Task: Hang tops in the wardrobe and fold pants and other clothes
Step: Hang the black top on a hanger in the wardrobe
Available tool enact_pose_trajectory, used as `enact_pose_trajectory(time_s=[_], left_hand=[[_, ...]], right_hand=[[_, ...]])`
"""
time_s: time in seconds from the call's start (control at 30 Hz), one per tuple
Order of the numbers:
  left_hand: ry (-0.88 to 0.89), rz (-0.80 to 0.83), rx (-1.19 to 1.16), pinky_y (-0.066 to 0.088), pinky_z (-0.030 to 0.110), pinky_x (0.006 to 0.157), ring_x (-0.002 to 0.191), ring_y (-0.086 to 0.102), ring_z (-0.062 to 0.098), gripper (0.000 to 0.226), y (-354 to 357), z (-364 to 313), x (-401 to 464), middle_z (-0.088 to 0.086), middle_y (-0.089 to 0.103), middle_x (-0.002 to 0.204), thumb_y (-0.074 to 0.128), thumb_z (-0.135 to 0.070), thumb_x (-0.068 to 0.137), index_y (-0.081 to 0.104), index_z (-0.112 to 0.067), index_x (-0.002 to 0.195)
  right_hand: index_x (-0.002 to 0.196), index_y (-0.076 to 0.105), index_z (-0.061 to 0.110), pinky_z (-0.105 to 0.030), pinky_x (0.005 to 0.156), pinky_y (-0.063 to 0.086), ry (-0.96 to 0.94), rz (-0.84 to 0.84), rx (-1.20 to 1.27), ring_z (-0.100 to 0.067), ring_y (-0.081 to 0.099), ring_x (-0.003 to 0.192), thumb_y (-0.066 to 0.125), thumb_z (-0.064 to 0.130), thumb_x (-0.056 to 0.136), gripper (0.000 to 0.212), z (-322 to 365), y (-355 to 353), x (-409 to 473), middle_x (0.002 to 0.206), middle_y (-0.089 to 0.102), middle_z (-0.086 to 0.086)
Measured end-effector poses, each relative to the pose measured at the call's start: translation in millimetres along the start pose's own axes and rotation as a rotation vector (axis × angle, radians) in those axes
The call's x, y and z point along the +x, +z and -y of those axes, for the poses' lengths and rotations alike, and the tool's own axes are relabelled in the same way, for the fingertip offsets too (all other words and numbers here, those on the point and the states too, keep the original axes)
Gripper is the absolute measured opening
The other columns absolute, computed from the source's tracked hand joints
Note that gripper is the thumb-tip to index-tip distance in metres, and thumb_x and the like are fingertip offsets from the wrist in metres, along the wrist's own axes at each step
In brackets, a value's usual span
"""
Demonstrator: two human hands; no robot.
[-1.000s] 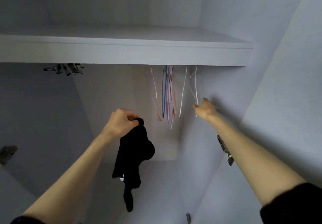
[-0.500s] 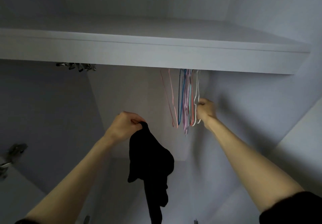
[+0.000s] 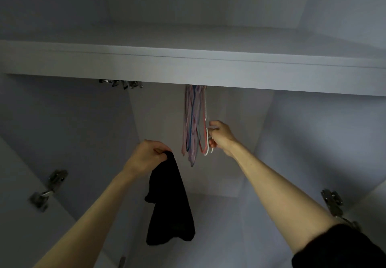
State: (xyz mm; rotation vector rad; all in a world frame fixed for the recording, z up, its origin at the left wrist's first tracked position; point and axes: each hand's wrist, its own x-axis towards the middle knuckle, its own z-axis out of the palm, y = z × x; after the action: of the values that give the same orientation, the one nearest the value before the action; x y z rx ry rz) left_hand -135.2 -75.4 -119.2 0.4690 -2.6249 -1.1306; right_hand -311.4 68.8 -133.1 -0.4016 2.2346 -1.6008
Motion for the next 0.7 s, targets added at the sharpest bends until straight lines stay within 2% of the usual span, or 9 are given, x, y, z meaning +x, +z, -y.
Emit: enact_pose_trajectory(time_s=[0.1,0.17,0.27,0.33,0.4,0.47,0.6,0.7], left_hand=[[-0.021,-0.011,-0.001,0.045,0.010,0.071,0.082,0.062,0.016,0.026,-7.5,7.5,-2.7,0.003,0.067,0.090,0.057,0.011,0.081,0.071,-0.002,0.098],[-0.029,-0.010,0.004,0.046,0.013,0.074,0.083,0.062,0.017,0.026,-9.7,10.6,-4.2,0.005,0.068,0.092,0.057,0.010,0.081,0.071,-0.002,0.099],[-0.030,-0.008,0.020,0.047,0.020,0.082,0.086,0.064,0.018,0.025,-12.5,13.0,-5.8,0.006,0.069,0.095,0.057,0.009,0.082,0.071,-0.003,0.099],[-0.025,-0.015,0.020,0.046,0.017,0.080,0.085,0.063,0.017,0.026,-14.0,13.8,-6.4,0.006,0.069,0.095,0.057,0.010,0.082,0.071,-0.002,0.099],[-0.021,-0.021,0.012,0.045,0.007,0.071,0.083,0.062,0.015,0.025,-14.0,13.0,-6.6,0.004,0.068,0.092,0.056,0.010,0.081,0.071,-0.002,0.098],[-0.024,-0.020,-0.002,0.042,0.001,0.066,0.081,0.062,0.014,0.025,-12.9,11.8,-7.7,0.003,0.068,0.090,0.057,0.010,0.081,0.072,-0.003,0.097],[-0.015,-0.011,-0.002,0.040,-0.001,0.065,0.079,0.061,0.013,0.025,-7.3,8.9,-10.9,0.001,0.066,0.087,0.058,0.011,0.080,0.072,-0.003,0.096],[0.018,0.016,0.012,0.040,-0.001,0.064,0.078,0.060,0.013,0.026,0.9,3.9,-12.6,0.001,0.066,0.087,0.059,0.011,0.080,0.072,-0.003,0.097]], right_hand=[[0.103,0.053,0.018,-0.019,0.039,0.038,0.004,0.000,0.038,-0.012,0.044,0.043,0.041,-0.004,0.090,0.028,3.8,12.0,2.4,0.062,0.052,-0.004],[0.091,0.059,0.015,-0.017,0.037,0.035,-0.003,-0.029,0.068,-0.008,0.045,0.038,0.041,-0.005,0.088,0.027,4.7,17.9,3.2,0.058,0.051,-0.003],[0.072,0.062,0.006,-0.026,0.055,0.041,-0.009,-0.109,0.115,-0.016,0.050,0.056,0.044,-0.007,0.083,0.025,5.3,21.5,6.5,0.063,0.053,-0.007],[0.081,0.062,-0.012,-0.033,0.060,0.037,-0.015,-0.182,0.125,-0.020,0.046,0.066,0.042,-0.009,0.080,0.020,4.8,18.8,7.3,0.070,0.050,-0.011],[0.092,0.058,-0.018,-0.034,0.061,0.034,-0.029,-0.257,0.169,-0.022,0.043,0.067,0.039,-0.012,0.078,0.025,3.8,10.5,6.1,0.071,0.048,-0.013],[0.095,0.059,-0.016,-0.034,0.062,0.035,-0.054,-0.334,0.200,-0.022,0.044,0.069,0.038,-0.013,0.079,0.027,0.3,-1.8,2.9,0.074,0.049,-0.013],[0.115,0.060,0.000,-0.025,0.073,0.041,-0.051,-0.435,0.220,-0.018,0.051,0.087,0.043,-0.009,0.086,0.035,-14.1,-27.1,-10.4,0.096,0.056,-0.008],[0.118,0.059,0.000,-0.018,0.072,0.038,-0.032,-0.519,0.222,-0.017,0.050,0.090,0.043,-0.010,0.086,0.038,-33.5,-47.8,-23.4,0.097,0.056,-0.008]])
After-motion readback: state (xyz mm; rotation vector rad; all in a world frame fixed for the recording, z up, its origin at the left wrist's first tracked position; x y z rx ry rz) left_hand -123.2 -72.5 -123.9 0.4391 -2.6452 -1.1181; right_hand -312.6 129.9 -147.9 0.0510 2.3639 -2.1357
